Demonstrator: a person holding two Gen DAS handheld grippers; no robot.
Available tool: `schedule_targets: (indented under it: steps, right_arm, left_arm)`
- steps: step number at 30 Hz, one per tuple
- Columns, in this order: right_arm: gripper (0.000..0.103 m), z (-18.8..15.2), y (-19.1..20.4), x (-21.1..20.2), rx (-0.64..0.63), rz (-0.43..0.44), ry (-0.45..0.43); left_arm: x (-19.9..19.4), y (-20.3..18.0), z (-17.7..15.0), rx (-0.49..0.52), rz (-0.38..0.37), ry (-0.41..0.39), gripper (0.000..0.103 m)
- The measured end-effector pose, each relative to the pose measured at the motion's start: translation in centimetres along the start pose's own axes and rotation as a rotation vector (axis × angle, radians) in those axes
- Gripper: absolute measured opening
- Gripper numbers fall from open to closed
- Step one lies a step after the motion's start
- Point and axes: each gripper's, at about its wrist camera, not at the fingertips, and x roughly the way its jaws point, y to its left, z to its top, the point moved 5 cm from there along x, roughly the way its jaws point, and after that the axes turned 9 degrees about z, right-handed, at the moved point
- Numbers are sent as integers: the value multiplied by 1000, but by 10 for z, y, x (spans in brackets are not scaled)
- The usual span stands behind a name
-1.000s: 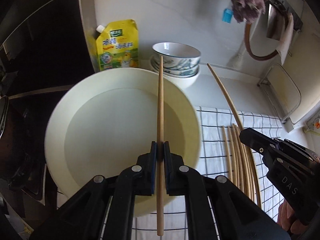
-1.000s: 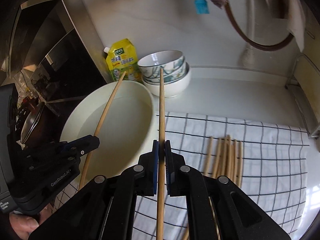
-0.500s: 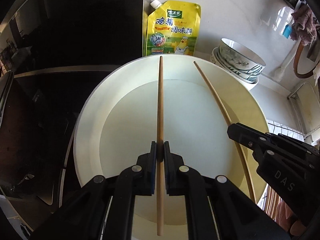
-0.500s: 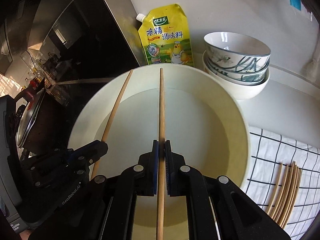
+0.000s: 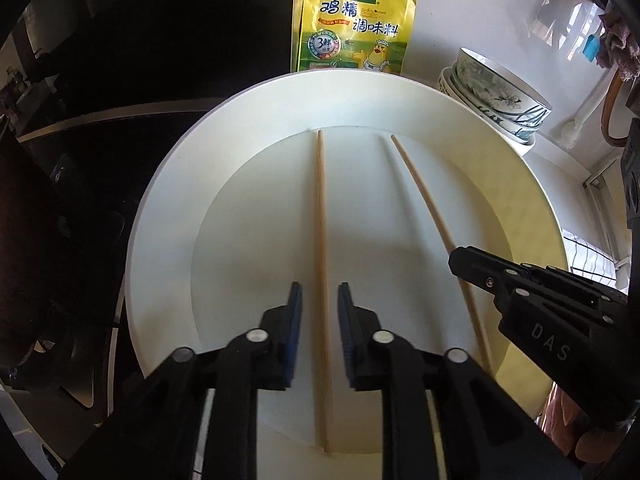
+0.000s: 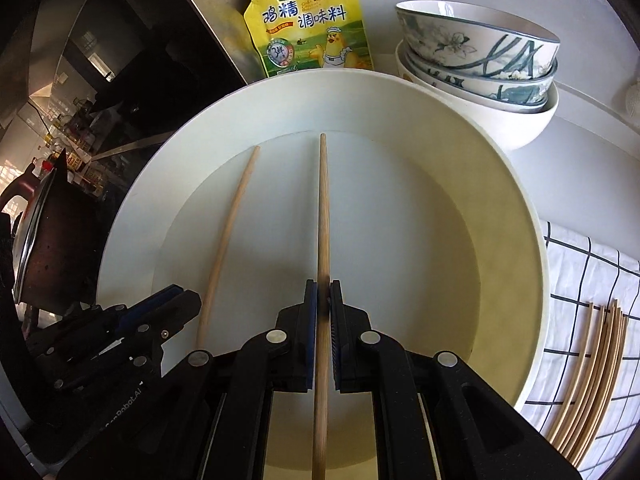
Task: Organize utensils
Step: 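Open the left tool to drop its chopstick while the right tool releases its chopstick into the basin, then move both open tools back over the chopsticks on the cloth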
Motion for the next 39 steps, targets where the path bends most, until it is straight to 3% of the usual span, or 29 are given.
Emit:
schedule_targets:
  steps: [2,7,19,26,39]
  right_arm:
    - [17,-1,0,-5,-4,-7,-16]
    - [17,-3,2,-19,-23,-24,-41]
    - [17,-23,11,-43,-67,-40,-74]
    - [23,-38,10,-68,-76,-46,-98]
    - [28,-70,-4,-116,-66,-49,-148]
  left_arm:
    - [-5,1,1,-4,7,-19,38]
    - [-15,4,3,-11,16,-43,40]
    - [-40,2,-13,-1,32,-65,55]
    - [-60,0,-21,-8,28,-92,61]
    - [-93,-19,-34,7,10,-135,62]
